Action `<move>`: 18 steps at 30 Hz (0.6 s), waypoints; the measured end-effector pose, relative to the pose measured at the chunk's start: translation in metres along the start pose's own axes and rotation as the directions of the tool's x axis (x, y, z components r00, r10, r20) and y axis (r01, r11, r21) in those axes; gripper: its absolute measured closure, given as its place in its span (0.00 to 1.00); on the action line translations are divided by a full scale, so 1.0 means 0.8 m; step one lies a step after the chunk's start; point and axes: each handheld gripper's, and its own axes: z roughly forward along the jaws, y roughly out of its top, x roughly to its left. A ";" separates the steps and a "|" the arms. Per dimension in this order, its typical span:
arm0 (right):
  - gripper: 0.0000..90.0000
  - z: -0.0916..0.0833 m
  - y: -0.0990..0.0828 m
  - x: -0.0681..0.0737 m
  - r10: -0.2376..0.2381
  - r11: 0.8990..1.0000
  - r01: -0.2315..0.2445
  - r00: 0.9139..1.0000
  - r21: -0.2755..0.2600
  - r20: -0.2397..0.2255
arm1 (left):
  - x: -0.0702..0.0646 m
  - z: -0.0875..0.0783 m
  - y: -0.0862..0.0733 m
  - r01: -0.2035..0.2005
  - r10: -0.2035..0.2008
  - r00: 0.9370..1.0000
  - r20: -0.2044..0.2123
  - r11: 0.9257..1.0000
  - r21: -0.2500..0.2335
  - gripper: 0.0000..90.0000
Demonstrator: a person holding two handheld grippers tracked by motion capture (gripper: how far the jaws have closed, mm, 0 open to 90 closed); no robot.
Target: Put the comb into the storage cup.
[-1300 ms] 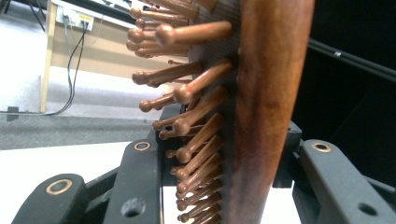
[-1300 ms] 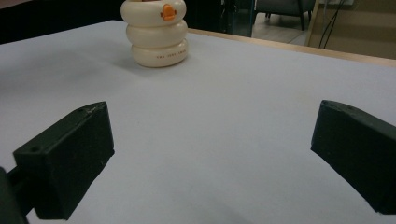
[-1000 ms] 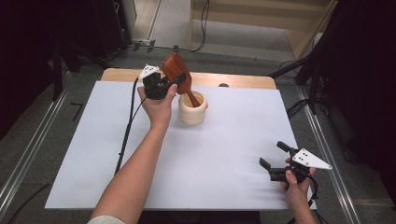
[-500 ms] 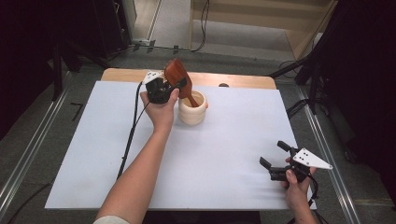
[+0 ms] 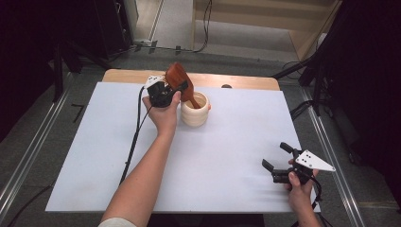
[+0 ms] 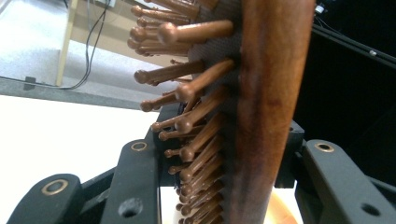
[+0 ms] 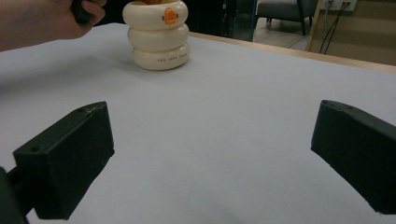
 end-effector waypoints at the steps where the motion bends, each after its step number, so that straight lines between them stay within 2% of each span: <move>1: 0.00 0.000 0.000 0.000 0.000 1.000 0.000 1.000 0.001 0.000 | 0.002 0.000 -0.001 0.010 -0.010 1.000 0.001 1.000 -0.006 0.62; 4: 0.00 0.000 0.000 0.000 -0.001 1.000 0.001 1.000 0.001 -0.001 | 0.007 -0.001 -0.003 0.040 -0.040 0.999 0.003 0.999 -0.013 0.60; 7: 0.00 0.000 0.000 0.000 -0.004 1.000 0.004 1.000 0.002 0.001 | 0.010 -0.001 -0.003 0.044 -0.044 0.999 0.001 0.999 -0.011 0.55; 11: 0.00 0.001 0.000 0.000 -0.004 1.000 0.004 1.000 0.005 0.000 | 0.012 -0.004 0.001 0.026 -0.026 0.999 -0.024 1.000 -0.015 0.48; 14: 0.00 0.001 0.001 0.001 -0.006 1.000 0.006 1.000 0.010 0.000 | 0.013 -0.006 0.002 0.020 -0.020 1.000 -0.006 1.000 -0.012 0.39; 16: 0.00 0.002 0.001 0.001 -0.007 1.000 0.007 1.000 0.011 0.001 | 0.013 -0.007 0.002 0.002 -0.002 1.000 0.004 1.000 -0.003 0.36; 18: 0.00 0.002 0.001 0.002 -0.006 1.000 0.006 1.000 0.013 0.002 | 0.014 -0.007 0.002 -0.006 0.006 1.000 0.015 1.000 0.003 0.27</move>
